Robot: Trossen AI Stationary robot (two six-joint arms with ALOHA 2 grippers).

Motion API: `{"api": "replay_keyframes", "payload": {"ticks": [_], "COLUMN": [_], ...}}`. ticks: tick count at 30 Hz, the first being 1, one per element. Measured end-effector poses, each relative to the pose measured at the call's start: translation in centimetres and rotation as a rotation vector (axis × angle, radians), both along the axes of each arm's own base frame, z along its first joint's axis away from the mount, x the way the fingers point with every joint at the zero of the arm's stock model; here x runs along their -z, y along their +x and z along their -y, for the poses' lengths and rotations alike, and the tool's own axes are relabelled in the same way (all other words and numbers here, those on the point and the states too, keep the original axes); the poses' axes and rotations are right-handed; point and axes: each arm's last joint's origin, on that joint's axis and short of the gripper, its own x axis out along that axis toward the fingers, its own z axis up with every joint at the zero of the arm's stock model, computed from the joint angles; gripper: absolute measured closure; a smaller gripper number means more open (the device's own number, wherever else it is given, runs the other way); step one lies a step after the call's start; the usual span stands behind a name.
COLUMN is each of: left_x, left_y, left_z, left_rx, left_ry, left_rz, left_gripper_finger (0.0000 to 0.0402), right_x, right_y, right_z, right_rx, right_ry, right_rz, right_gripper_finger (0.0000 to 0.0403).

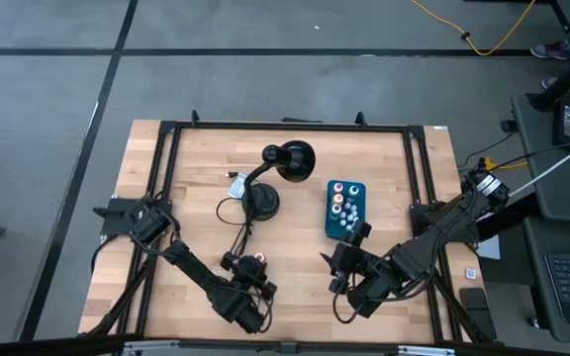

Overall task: Pick & Place food coloring
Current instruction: Put the large orange food coloring bottle into the blue bin

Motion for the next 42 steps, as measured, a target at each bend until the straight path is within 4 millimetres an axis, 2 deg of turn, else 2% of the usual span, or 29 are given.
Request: {"api": "replay_keyframes", "payload": {"ticks": [4,11,18,24,28,33,42], "left_x": [-1.1,-4.1,-7.9,-10.9,-12.3,-13.2,-13.5], "left_y": [0.4,1.8,3.0,4.0,4.7,6.1,7.7], "left_z": [1.4,3.6,5.8,6.9,6.7,5.4,3.7], "left_rx": [0.101,0.277,0.495,0.611,0.659,0.669,0.691], "left_ry": [0.013,0.035,0.037,0.070,0.093,0.077,0.033], "left_rz": [-0.040,-0.091,-0.146,-0.124,-0.123,-0.133,-0.148], "left_gripper_finger": [0.0256,0.0261,0.0261,0.0261,0.0261,0.0261,0.0262], "right_x": [-0.2,-1.6,-1.9,-2.2,-2.3,-2.1,-1.7], "right_y": [0.6,2.2,2.3,2.5,2.9,2.8,2.6], "right_z": [-0.7,-2.5,-2.7,-3.0,-3.6,-4.2,-4.6], "right_rx": [-0.106,-0.379,-0.413,-0.439,-0.502,-0.538,-0.537], "right_ry": [0.049,0.096,0.074,0.153,0.225,0.221,0.223], "right_rz": [-0.016,0.056,0.074,0.104,0.131,0.130,0.111], "right_gripper_finger": [0.0176,0.0175,0.0175,0.0175,0.0175,0.0175,0.0175]}}
